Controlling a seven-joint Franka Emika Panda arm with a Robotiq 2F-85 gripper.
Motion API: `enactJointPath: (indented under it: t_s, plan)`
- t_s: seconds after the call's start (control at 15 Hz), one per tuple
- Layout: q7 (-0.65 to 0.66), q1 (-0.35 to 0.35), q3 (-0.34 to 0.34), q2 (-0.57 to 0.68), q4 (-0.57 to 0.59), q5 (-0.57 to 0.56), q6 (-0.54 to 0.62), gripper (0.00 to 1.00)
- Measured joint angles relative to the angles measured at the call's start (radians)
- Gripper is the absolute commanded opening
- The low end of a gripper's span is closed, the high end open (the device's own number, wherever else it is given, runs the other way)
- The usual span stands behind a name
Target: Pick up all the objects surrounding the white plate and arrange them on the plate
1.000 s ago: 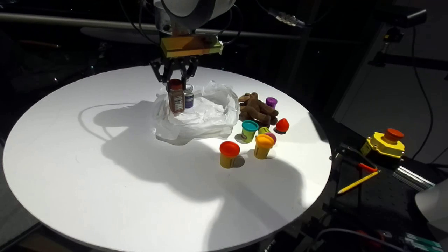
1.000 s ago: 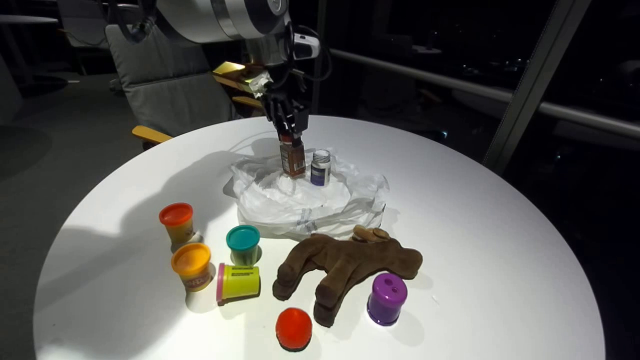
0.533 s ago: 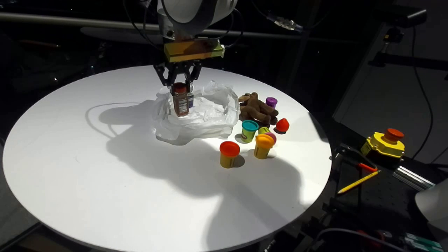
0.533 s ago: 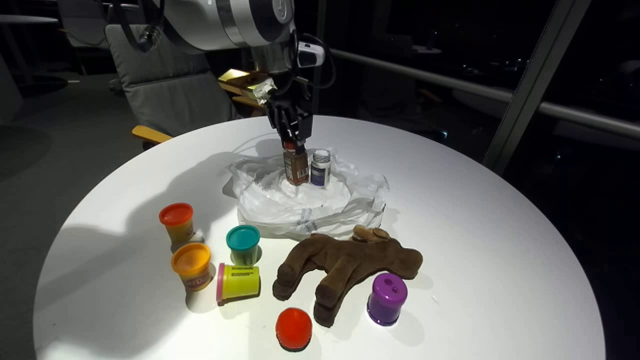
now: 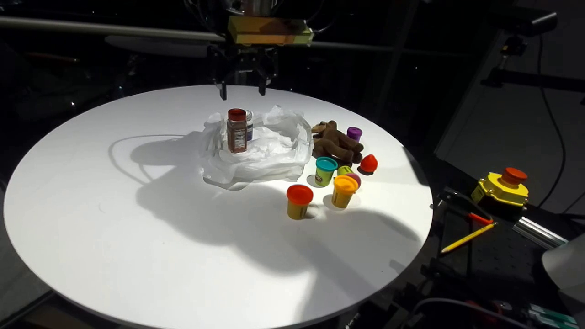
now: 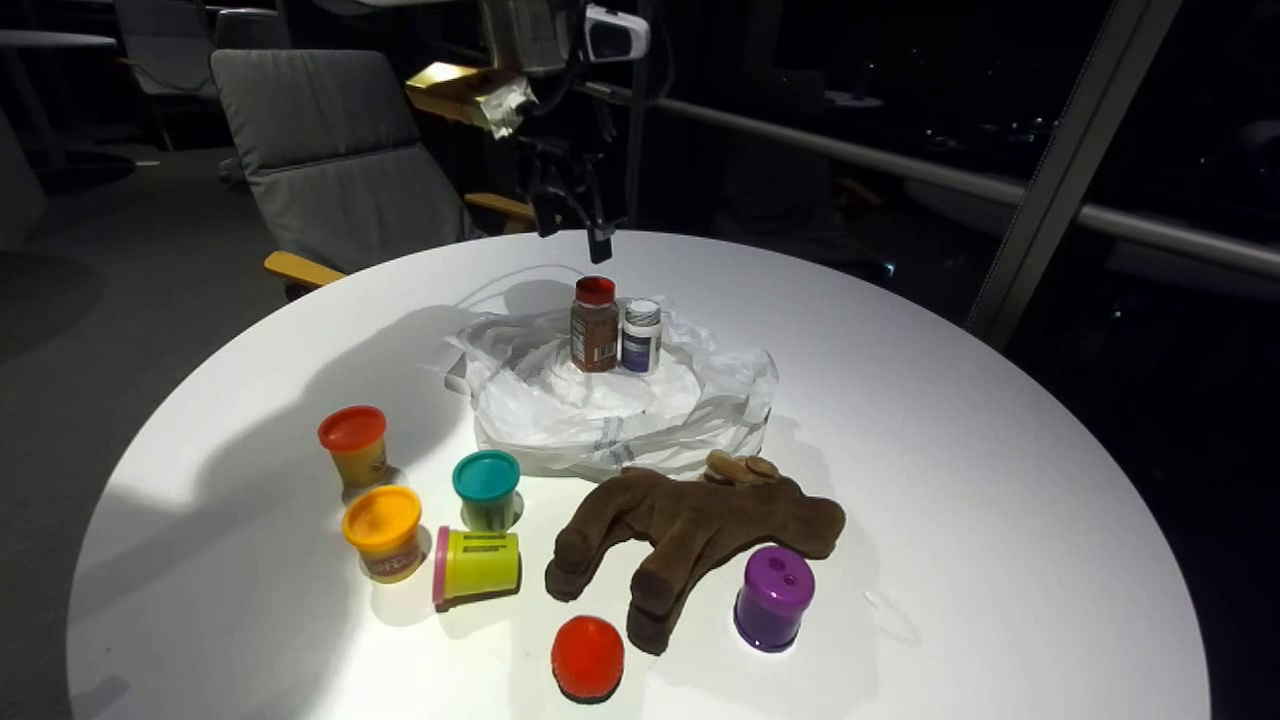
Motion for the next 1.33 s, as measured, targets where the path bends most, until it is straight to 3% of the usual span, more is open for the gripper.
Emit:
enactJointPath:
  t_s: [0.4, 0.67, 1.0, 1.33]
  plan:
    - [-0.16, -0.064, 0.114, -0.242, -0.353, 0.179, 0.003, 1.0]
    - [-0.218, -0.078, 0.161, -0.29, -0.556, 0.247, 0.02, 1.0]
    - [-0.214, -0.055, 0.214, -0.222, -0.642, 0.247, 0.116, 1.0]
    - [-0.147, 0.031, 0.214, -0.154, -0.642, 0.182, 0.246, 1.0]
